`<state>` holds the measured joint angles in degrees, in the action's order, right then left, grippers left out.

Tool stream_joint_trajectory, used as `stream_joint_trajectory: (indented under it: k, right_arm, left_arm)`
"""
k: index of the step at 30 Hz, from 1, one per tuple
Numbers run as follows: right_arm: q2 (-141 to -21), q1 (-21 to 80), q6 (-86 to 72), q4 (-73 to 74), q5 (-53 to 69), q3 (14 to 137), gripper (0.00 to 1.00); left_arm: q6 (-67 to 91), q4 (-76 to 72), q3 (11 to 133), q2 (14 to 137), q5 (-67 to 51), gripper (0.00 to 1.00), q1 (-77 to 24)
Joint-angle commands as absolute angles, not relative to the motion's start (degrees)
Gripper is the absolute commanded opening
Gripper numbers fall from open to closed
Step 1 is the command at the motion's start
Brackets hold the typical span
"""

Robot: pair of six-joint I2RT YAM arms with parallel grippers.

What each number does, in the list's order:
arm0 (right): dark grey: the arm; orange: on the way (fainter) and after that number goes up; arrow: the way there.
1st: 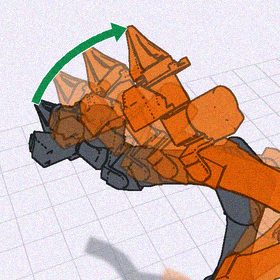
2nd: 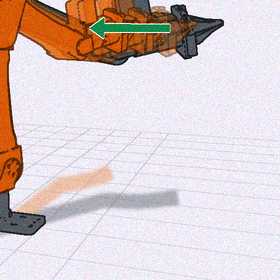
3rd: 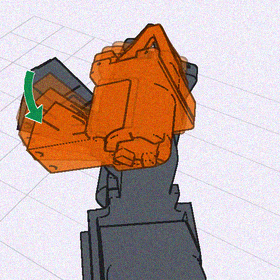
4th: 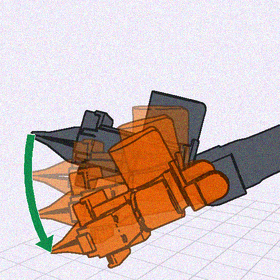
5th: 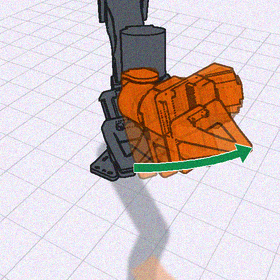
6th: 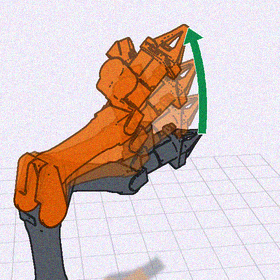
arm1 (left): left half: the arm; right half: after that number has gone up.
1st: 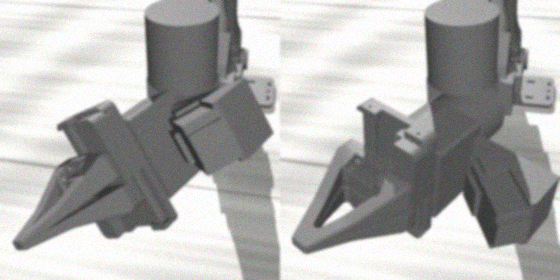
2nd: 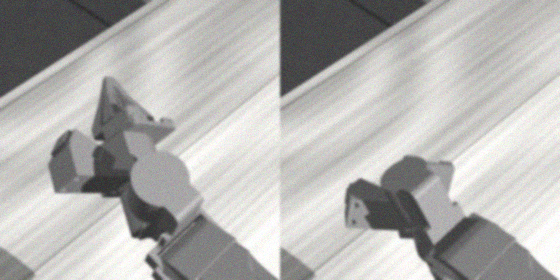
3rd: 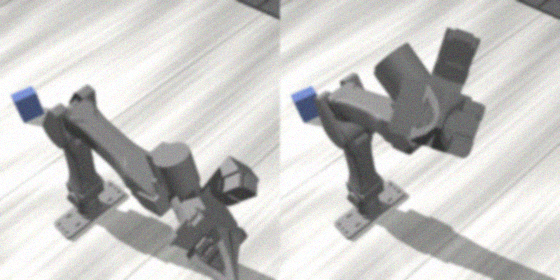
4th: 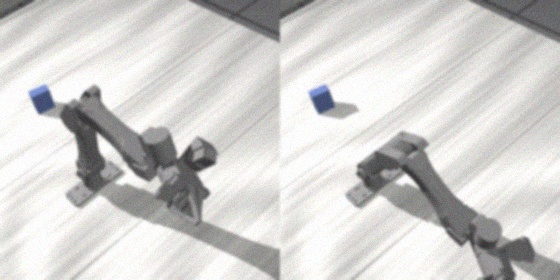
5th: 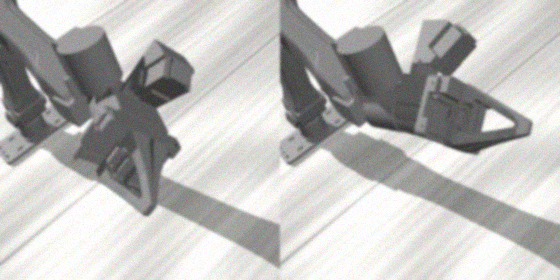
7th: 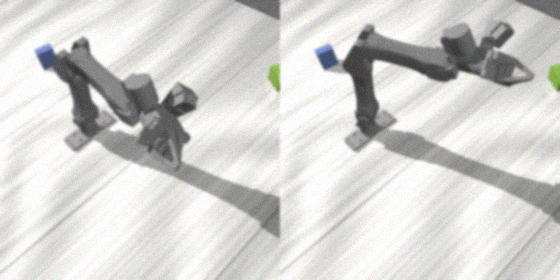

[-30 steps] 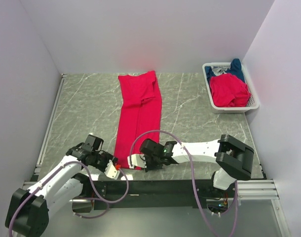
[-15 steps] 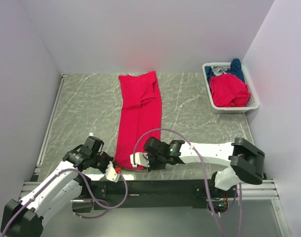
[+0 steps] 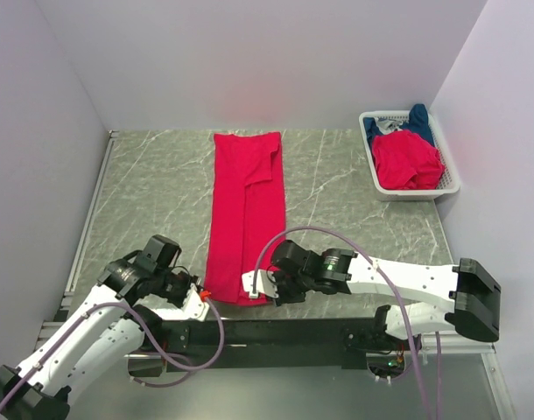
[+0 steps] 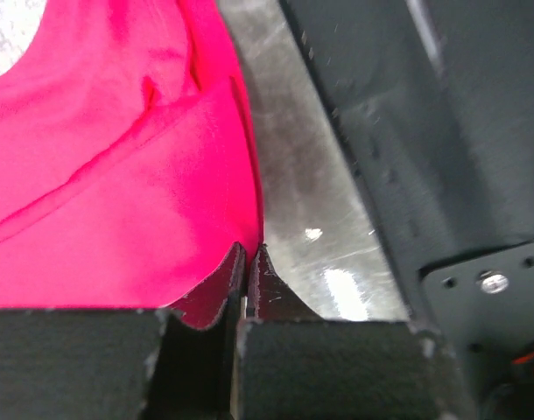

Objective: Fold and stack the t-shirts
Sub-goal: Fold the tshirt

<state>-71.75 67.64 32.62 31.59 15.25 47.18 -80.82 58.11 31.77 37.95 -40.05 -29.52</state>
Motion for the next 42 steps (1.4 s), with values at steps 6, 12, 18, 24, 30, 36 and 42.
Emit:
stream_joint_trajectory:
  k: [6, 12, 18, 24, 30, 36, 42]
  right_arm:
    - [-66.9, 69.3, 30.2, 34.5, 19.7, 45.5, 0.0]
    - [-66.4, 69.4, 30.4, 34.7, 20.0, 44.8, 0.0]
    - [-65.8, 67.5, 30.7, 34.7, 20.2, 45.3, 0.0]
    - [-66.5, 61.9, 34.4, 35.4, 20.6, 48.3, 0.0]
    - [-69.9, 54.6, 39.6, 37.1, 22.1, 53.4, 0.0]
    - [-76.0, 48.2, 44.2, 36.8, 22.8, 58.7, 0.0]
    - [-84.4, 42.8, 47.2, 35.9, 23.0, 64.8, 0.0]
  left_arm:
    - [-59.9, 60.3, 40.1, 40.1, -46.7, 0.0, -35.3]
    - [-48.9, 54.7, 41.0, 40.7, -41.9, 0.0, -41.0]
    - [-40.0, 52.1, 45.3, 46.0, -39.7, 0.0, -41.7]
    - [-38.1, 48.2, 46.1, 47.2, -35.4, 0.0, -39.8]
    - [-39.5, 46.8, 49.0, 52.3, -38.5, 0.0, -32.1]
    - [-41.5, 40.4, 51.0, 59.5, -38.7, 0.0, -23.7]
    - [-42.8, 34.2, 53.0, 67.2, -38.8, 0.0, -19.1]
